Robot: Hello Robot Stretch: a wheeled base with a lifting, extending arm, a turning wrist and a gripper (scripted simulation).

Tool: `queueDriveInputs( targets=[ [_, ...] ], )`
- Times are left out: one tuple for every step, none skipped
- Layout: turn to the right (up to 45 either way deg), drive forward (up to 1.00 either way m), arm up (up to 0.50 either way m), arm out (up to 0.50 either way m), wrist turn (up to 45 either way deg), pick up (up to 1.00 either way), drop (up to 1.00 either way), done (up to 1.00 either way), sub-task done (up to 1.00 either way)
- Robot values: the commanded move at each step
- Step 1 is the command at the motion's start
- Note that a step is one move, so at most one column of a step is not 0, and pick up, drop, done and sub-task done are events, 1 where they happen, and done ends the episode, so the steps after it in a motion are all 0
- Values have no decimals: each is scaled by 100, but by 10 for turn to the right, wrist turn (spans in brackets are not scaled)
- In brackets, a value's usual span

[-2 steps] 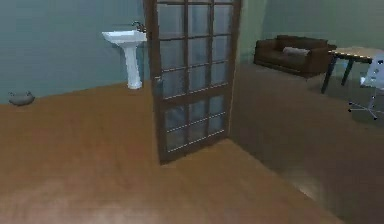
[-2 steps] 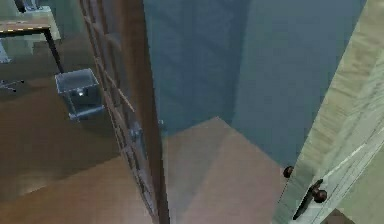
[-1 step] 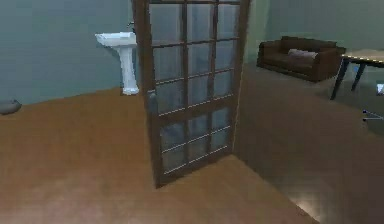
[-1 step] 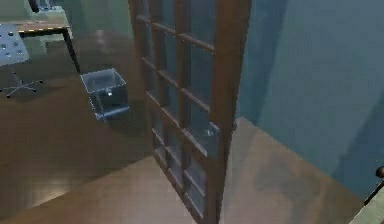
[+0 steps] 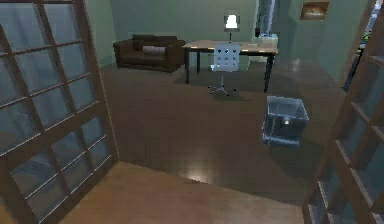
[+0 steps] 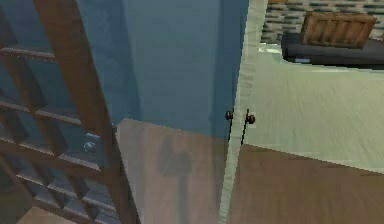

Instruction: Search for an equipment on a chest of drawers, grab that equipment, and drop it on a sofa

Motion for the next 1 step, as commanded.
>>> queueDriveInputs(
  targets=[
    [30,0,0,0,0,0,0,0,0]
  ],
)
